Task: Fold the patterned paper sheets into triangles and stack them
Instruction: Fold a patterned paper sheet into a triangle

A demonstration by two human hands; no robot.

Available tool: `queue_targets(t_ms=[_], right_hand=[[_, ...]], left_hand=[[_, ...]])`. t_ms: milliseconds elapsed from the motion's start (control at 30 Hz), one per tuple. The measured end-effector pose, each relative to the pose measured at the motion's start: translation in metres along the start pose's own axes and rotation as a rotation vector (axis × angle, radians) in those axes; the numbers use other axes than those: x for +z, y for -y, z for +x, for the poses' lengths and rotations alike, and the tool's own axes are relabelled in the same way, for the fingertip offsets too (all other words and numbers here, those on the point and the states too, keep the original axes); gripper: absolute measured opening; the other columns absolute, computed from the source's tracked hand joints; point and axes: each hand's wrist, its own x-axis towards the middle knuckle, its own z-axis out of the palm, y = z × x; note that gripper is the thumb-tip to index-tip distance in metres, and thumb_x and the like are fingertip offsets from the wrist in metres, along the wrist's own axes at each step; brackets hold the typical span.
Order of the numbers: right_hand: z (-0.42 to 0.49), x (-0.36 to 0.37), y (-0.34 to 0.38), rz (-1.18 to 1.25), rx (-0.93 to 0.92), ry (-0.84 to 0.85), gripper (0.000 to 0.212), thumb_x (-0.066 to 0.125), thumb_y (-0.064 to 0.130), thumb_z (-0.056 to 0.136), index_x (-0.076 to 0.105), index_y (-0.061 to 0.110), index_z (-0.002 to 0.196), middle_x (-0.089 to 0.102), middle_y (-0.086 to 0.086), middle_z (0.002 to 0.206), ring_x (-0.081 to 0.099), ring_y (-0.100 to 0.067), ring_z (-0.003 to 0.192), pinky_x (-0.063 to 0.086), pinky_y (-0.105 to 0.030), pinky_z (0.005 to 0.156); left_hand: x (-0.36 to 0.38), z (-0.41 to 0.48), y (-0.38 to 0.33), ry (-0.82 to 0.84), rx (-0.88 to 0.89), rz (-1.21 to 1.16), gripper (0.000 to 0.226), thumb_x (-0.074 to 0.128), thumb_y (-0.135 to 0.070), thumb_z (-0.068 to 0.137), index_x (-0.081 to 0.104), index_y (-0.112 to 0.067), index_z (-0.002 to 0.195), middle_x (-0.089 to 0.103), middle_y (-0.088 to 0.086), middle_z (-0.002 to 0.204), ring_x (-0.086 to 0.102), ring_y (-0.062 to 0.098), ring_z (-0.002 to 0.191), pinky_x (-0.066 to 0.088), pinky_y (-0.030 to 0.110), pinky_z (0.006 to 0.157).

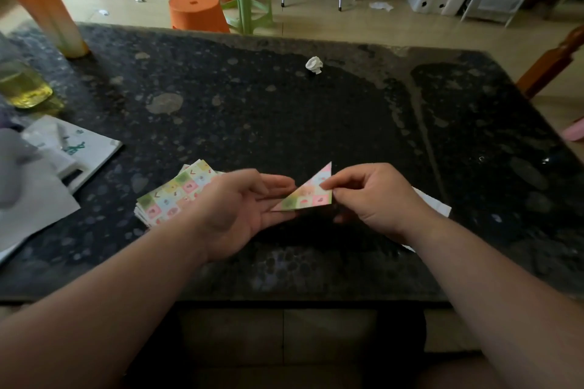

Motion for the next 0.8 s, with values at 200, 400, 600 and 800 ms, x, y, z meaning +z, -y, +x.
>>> queue_targets(t_ms=[200,400,600,800], right_hand=[[0.004,0.007,-0.003,-0.046,-0.006,-0.016,0.038,0.064,-0.001,0.093,0.079,0.031,0.08,0.075,0.007,0.103,0.073,-0.009,0.094,0.062,-0.028,0.083],[0.001,-0.009,0.001,-0.472,-0.281,-0.121,0.023,0.073,0.022,0.088,0.07,0.033,0.108,0.053,0.015,0.141,0.047,-0.003,0.133,0.041,-0.03,0.111],[0.0,0.01,0.013,-0.469,-0.173,0.259,0.006,0.074,0.032,0.092,0.078,0.032,0.096,0.073,0.018,0.091,0.067,0.007,0.089,0.057,-0.018,0.077],[0.003,0.014,0.013,-0.202,-0.095,0.189,0.017,0.073,0.017,0.093,0.08,0.028,0.082,0.077,0.01,0.085,0.071,-0.001,0.086,0.058,-0.02,0.075]], left_hand=[[0.007,-0.001,0.005,-0.16,-0.049,0.222,0.009,0.066,0.0,0.093,0.068,0.002,0.101,0.071,0.015,0.08,0.067,0.017,0.063,0.058,0.025,0.054],[-0.007,0.002,0.0,-0.217,0.044,0.897,0.008,0.073,-0.017,0.093,0.076,-0.016,0.086,0.07,0.0,0.071,0.057,0.007,0.06,0.051,0.023,0.059],[-0.002,0.003,0.004,-0.063,0.101,1.016,0.013,0.073,-0.026,0.093,0.076,-0.029,0.08,0.075,-0.006,0.077,0.062,0.003,0.065,0.049,0.027,0.064],[0.006,0.001,0.009,-0.023,0.076,0.639,0.012,0.072,-0.018,0.092,0.071,-0.016,0.08,0.069,0.001,0.073,0.053,0.002,0.055,0.039,0.017,0.051]])
